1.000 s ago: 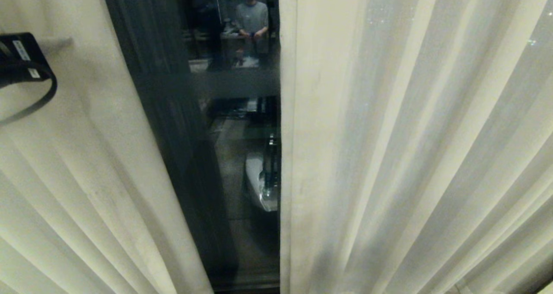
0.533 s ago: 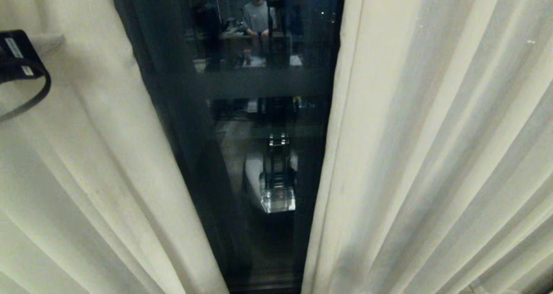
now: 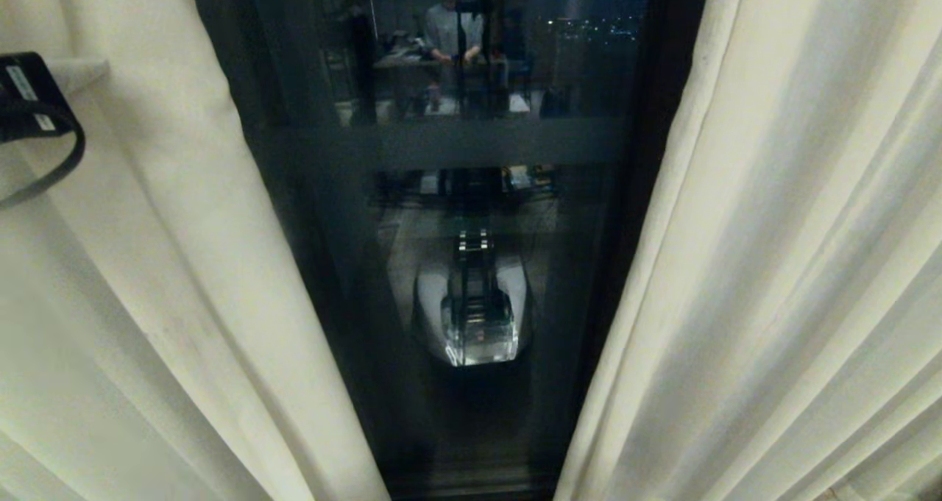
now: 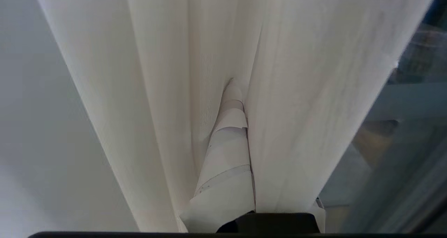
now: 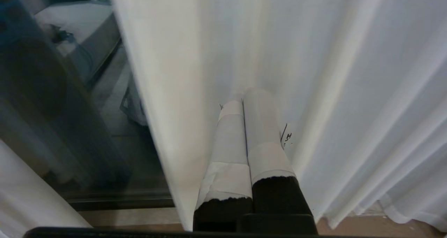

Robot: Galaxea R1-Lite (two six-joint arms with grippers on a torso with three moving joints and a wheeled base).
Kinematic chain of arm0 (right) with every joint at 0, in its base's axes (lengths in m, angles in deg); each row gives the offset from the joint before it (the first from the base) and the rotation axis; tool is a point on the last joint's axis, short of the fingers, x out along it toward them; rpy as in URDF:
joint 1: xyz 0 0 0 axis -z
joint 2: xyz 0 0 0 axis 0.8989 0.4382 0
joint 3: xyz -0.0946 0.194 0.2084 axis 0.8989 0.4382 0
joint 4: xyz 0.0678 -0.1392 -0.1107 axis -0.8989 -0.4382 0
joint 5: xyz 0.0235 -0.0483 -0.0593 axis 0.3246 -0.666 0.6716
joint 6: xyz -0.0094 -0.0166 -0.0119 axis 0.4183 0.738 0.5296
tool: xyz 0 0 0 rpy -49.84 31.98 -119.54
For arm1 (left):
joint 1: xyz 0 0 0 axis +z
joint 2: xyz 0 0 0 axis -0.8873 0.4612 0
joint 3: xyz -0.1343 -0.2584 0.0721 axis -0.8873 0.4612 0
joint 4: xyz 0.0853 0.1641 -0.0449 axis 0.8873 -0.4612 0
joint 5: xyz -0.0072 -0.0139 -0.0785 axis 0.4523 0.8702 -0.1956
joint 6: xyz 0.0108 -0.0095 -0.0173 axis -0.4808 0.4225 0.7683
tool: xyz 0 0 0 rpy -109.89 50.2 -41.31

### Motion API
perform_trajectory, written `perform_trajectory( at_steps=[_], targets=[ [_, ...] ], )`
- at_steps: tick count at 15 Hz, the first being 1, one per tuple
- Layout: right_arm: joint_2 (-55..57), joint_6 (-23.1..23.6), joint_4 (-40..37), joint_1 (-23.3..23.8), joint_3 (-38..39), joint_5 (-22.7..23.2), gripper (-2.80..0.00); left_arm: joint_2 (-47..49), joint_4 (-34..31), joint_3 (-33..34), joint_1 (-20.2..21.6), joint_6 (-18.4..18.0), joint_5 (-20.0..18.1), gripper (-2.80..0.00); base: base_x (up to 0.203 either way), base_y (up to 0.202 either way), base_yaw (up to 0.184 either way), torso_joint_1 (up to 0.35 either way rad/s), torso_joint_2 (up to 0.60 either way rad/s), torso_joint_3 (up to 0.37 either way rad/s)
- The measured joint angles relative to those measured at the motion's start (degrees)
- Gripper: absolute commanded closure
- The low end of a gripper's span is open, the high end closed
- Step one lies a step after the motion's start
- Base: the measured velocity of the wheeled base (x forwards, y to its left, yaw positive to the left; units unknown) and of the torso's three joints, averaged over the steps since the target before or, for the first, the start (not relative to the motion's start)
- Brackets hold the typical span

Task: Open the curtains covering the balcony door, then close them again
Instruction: Pull the inner curtains open on both sides

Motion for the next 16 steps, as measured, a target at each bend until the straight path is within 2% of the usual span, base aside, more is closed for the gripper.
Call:
perform_trajectory(
  at_steps=[16],
  targets=[
    [0.0,0.0,0.0,0.0,0.0,0.0,0.00,-2.5,-0.2,1.7,0.0,0.0,0.0,0.00,0.000,0.191,0.000,0.002,0.00,0.001]
  ],
)
